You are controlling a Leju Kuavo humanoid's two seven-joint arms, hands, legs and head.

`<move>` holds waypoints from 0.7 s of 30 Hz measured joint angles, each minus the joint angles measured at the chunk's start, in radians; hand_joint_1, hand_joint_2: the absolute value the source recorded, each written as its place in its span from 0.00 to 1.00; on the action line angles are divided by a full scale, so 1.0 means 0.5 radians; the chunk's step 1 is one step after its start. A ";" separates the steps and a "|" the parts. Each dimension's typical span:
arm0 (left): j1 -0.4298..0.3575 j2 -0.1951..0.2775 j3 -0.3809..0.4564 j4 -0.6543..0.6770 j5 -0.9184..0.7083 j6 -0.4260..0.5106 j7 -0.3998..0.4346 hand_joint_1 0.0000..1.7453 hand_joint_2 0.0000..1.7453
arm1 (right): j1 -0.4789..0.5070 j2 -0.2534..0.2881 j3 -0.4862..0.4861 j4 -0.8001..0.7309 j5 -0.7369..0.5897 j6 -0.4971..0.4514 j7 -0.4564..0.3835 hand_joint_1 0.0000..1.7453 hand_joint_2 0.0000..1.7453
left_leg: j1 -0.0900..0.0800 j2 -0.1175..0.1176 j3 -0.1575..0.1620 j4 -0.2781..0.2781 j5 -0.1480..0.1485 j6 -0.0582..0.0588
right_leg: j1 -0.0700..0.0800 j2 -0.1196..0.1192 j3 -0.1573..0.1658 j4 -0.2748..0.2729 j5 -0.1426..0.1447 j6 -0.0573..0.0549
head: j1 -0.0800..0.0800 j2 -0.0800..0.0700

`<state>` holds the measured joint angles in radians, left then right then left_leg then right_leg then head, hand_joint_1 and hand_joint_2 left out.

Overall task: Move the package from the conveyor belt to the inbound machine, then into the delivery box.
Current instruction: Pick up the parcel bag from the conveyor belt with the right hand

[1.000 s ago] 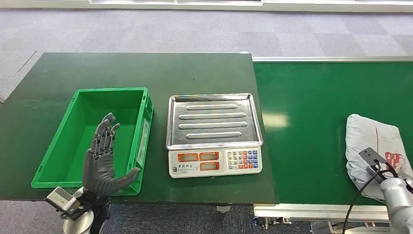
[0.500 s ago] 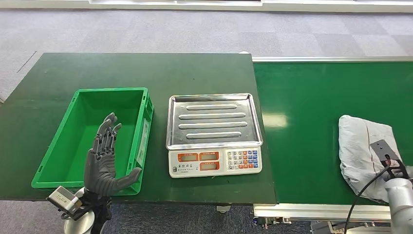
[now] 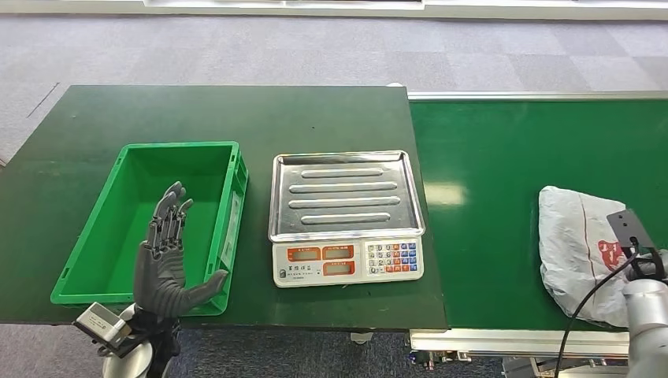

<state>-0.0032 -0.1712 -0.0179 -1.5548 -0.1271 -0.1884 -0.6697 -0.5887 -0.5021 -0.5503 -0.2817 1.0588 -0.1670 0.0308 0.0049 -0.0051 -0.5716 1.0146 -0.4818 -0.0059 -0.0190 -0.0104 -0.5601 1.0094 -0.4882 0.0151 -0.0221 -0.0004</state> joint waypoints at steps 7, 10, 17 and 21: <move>0.044 -0.006 0.000 -0.046 -0.002 0.063 0.000 0.00 1.00 | -0.116 0.060 -0.134 -0.101 -0.352 -0.143 -0.622 0.65 1.00 | 0.000 0.000 0.000 0.000 0.001 0.000 | 0.000 0.000 0.000 0.000 0.000 0.000 | 0.000 0.000; 0.047 -0.006 0.000 -0.048 -0.002 0.077 -0.003 0.00 1.00 | -0.162 0.089 -0.155 -0.151 -0.431 -0.112 -0.670 0.00 0.25 | 0.000 0.000 0.000 0.000 0.001 0.000 | 0.000 -0.001 0.000 0.000 0.000 0.000 | 0.000 0.000; 0.022 -0.006 -0.001 -0.022 -0.002 0.058 -0.028 0.00 1.00 | -0.201 0.104 -0.249 -0.155 -0.989 0.904 -0.680 0.00 0.00 | 0.000 -0.002 0.001 0.001 0.001 0.000 | 0.000 -0.002 -0.001 0.000 0.000 0.000 | 0.000 0.000; -0.007 -0.006 -0.004 0.028 -0.015 0.039 -0.054 0.00 1.00 | -0.161 0.116 -0.514 -0.149 -1.714 1.975 -0.858 0.00 0.00 | 0.000 -0.003 0.000 0.001 0.001 0.000 | 0.001 -0.004 0.000 0.000 0.000 0.000 | 0.000 0.000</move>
<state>-0.0070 -0.1740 -0.0201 -1.5408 -0.1347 -0.1691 -0.6967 -0.6694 -0.4441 -0.8071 -0.3563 0.2018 0.8205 -0.3980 0.0051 -0.0065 -0.5716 1.0152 -0.4814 -0.0059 -0.0187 -0.0121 -0.5603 1.0094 -0.4881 0.0152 -0.0222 -0.0004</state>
